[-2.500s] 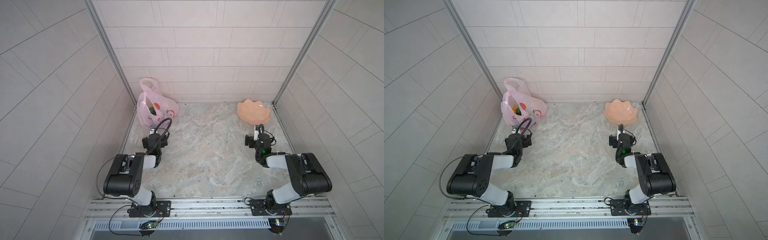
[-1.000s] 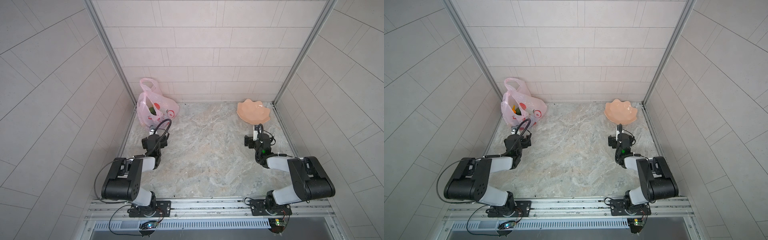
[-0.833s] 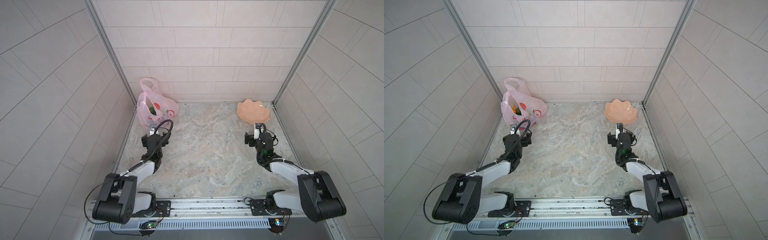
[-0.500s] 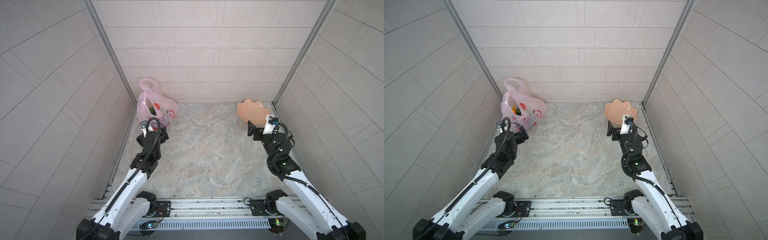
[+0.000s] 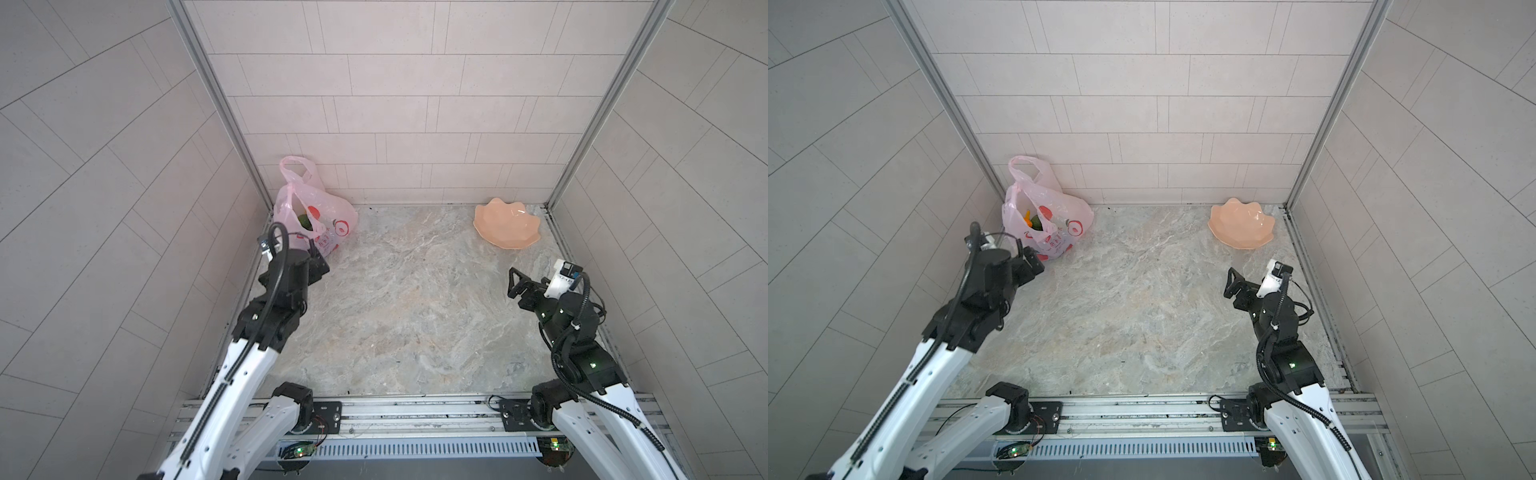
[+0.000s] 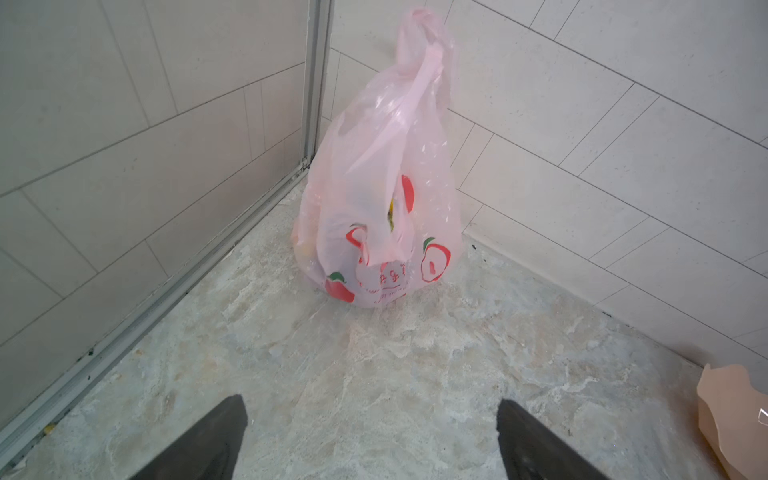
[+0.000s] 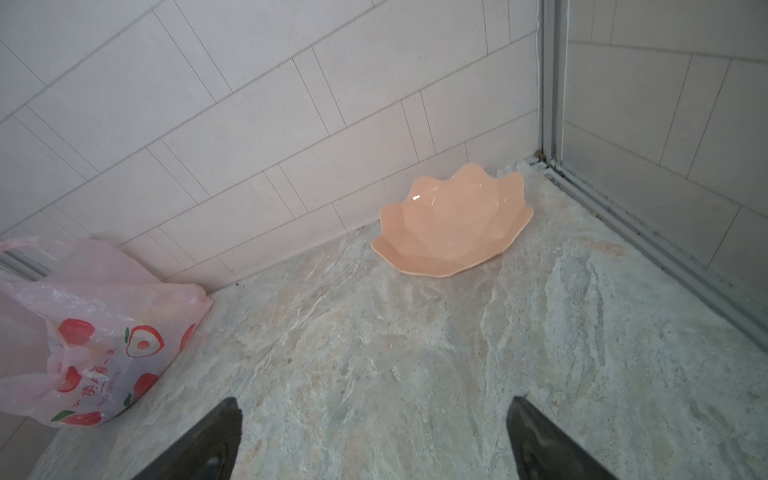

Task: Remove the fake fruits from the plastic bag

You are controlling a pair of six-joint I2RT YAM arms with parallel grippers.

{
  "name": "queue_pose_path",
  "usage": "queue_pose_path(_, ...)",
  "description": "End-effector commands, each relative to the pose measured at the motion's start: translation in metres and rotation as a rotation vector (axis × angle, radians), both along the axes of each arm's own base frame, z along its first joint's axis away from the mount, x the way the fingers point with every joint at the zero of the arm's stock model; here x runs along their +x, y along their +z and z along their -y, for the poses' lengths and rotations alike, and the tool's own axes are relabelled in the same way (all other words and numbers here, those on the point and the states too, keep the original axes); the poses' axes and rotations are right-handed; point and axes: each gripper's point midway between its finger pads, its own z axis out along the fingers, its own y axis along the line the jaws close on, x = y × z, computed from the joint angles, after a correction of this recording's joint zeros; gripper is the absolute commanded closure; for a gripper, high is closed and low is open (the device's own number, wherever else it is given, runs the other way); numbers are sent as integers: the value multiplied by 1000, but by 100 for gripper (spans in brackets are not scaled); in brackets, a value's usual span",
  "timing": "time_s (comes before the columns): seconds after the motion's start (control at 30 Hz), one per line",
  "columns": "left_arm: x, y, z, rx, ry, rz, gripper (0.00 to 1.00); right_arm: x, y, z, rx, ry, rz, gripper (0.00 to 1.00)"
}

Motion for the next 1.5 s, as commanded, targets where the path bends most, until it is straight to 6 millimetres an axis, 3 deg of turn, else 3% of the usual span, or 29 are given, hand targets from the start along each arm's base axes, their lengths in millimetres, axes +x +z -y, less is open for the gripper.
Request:
queue_pose_path(0.0,23,19,-19,149,95,-117,0,1,2,-9,40,28,14,1)
queue_pose_path(0.07,44,33,-26,159,130,-113,0,0,-2,-10,34,27,2,1)
queue_pose_path(0.23,100,40,-44,158,179,-126,0,-2,-17,-13,23,32,-14,1)
queue_pose_path(0.43,147,24,-57,199,164,-210,3,-3,-19,-15,18,25,-6,1)
queue_pose_path(0.6,171,-3,-65,180,156,-298,16,-3,-21,-16,13,20,-5,2)
queue_pose_path(0.73,181,-14,-62,125,124,-318,37,-3,-22,-15,10,14,-6,2)
queue_pose_path(0.83,189,-20,-44,60,31,-329,44,-2,-25,-15,4,10,-16,2)
queue_pose_path(1.1,195,-38,10,-143,-183,-385,86,3,-31,-19,-5,22,-57,3)
queue_pose_path(1.3,182,-20,58,-121,-296,-359,92,4,-32,-19,-22,22,-92,3)
queue_pose_path(1.47,154,-6,118,-65,-446,-332,94,6,-36,-22,-40,37,-150,4)
